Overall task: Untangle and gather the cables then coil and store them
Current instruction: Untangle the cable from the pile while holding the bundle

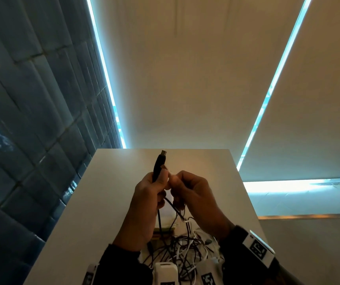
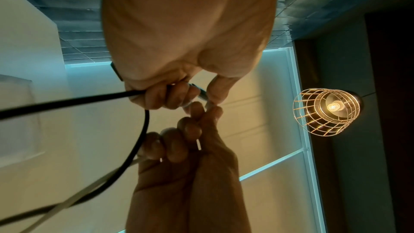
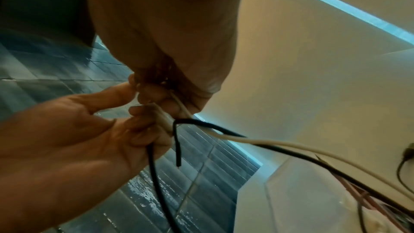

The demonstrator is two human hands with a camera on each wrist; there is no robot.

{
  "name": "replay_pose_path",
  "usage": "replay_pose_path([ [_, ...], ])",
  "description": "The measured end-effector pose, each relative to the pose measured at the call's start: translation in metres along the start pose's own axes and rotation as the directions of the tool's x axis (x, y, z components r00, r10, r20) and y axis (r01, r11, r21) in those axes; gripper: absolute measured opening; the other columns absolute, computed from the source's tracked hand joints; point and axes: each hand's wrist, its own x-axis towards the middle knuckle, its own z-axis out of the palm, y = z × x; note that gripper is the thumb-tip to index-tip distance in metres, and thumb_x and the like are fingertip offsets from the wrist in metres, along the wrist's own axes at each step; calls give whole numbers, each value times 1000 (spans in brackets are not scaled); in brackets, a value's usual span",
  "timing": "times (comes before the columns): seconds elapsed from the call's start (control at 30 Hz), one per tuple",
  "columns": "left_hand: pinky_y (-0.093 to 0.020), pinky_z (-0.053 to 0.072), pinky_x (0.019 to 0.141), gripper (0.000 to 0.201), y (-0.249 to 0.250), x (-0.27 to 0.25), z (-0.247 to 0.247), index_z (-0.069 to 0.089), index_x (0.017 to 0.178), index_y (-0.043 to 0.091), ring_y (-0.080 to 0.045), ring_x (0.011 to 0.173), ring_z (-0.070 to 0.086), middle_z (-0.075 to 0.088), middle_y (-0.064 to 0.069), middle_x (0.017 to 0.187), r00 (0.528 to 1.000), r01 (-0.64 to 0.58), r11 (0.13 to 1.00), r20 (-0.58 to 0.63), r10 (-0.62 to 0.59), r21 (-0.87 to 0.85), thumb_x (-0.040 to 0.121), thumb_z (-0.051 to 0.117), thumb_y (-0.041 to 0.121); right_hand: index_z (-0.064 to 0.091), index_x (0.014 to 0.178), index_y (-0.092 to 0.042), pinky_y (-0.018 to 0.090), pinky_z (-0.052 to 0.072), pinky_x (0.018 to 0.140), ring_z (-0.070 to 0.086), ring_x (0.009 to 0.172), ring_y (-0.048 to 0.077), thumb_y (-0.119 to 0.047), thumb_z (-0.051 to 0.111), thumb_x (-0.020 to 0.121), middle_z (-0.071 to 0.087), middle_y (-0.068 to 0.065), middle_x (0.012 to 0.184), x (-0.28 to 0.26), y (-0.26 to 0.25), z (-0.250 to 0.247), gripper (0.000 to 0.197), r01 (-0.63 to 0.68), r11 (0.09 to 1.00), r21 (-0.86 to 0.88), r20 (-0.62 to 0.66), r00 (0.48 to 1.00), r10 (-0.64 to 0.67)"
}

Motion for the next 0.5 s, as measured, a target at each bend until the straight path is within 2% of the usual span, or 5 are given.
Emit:
replay_pose_path([
  [0.07,-20,35,50,37,1,-2,1,65,102,8,-3,48,40,49,7,57,1000,-13,1000,22,13,7,92,48,39,62,79,-3,25,43,48,46,50,15,-36,56,90,52,3,59,-2,-7,5,35,7,1000,-25,-17,1000,-8],
  [0.17,-17,36,48,35,3,-4,1,66,102,9,-2,46,43,51,11,52,998,-24,1000,50,24,-12,93,47,36,62,77,-7,23,40,46,43,48,13,-36,56,89,51,1,57,-5,-15,8,32,5,999,-43,-28,1000,-6],
  [0.27,-19,41,52,37,2,-5,0,68,103,10,-3,52,49,56,2,64,997,-40,998,70,44,-56,86,51,38,61,78,-2,21,35,44,39,47,9,-34,55,89,47,6,58,-10,-16,9,35,11,1000,3,-26,1000,-11],
  [0.37,-23,47,62,36,2,-7,2,66,97,10,-7,66,60,64,3,71,996,-56,997,66,60,-60,85,50,39,60,83,2,22,34,46,38,49,12,-28,51,95,48,11,64,-14,-11,7,33,17,998,53,46,999,-20],
  [0.5,-25,38,57,32,6,-7,3,61,95,8,-10,53,40,41,6,53,995,-74,993,-76,67,-97,95,43,35,64,87,-7,23,34,49,41,51,14,-24,45,101,55,5,62,-20,-1,1,29,-39,999,-13,196,980,41],
])
